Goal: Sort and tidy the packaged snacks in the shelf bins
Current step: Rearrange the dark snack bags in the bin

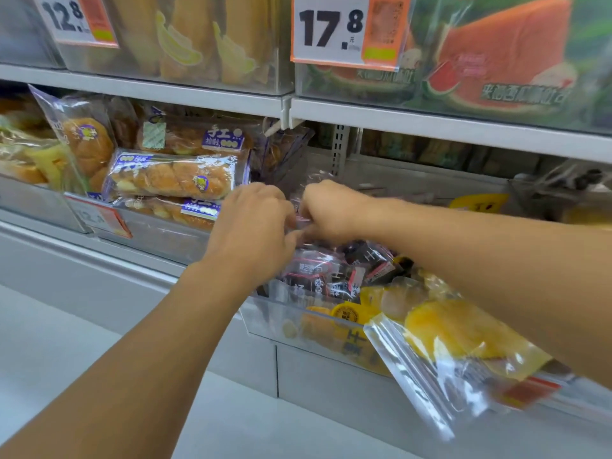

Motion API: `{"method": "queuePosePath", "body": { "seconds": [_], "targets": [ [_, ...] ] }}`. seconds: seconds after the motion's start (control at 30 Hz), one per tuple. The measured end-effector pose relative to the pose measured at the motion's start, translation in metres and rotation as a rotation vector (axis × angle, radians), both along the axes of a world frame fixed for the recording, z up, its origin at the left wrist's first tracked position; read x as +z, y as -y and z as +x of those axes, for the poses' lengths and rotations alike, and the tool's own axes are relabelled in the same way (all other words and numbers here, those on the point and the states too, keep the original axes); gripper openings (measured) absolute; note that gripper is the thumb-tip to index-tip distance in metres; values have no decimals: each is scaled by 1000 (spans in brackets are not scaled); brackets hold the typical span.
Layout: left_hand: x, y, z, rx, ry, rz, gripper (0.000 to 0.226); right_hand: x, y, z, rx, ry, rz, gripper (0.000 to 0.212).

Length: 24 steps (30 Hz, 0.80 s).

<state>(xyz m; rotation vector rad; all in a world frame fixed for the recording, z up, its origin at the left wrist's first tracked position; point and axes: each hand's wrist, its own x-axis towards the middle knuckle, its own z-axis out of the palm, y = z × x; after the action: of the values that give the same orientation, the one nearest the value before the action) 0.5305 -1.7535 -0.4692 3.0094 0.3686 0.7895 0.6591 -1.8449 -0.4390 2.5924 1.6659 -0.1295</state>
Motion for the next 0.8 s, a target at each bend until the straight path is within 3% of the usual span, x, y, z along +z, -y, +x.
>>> {"method": "queuePosePath", "body": {
  "seconds": [0.1,0.17,0.3,0.33,0.37,0.43,0.47,0.57,0.63,0.8],
  "targets": [
    [9,11,-4,-21,37,29,20,38,43,-11,2,1,-20,38],
    [20,27,-9,-94,70,-118,24,65,96,-26,-6,-89,25,41],
    [36,67,-20,-358,-176,-409,27,63,177,-75,-5,-260,-297,102],
    [37,74,-22,-380,-240,-442,24,52,182,-80,-2,-232,-334,106],
    [37,78,-24,-398,-286,-468,21,41,185,-82,12,-181,-311,98],
    [36,81,-25,-434,-349,-535,20,27,184,-76,30,-64,-143,54],
    [37,82,-27,-436,-388,-579,30,25,182,-70,-6,7,-54,36],
    [34,84,-28,-398,-483,-570,72,26,179,-50,-252,342,-52,25],
    [28,91,-23,-335,-458,-448,67,21,175,-46,-319,535,-57,16],
    [19,106,-9,-303,-483,-348,35,3,169,-51,-274,294,-161,18]
  ]
}}
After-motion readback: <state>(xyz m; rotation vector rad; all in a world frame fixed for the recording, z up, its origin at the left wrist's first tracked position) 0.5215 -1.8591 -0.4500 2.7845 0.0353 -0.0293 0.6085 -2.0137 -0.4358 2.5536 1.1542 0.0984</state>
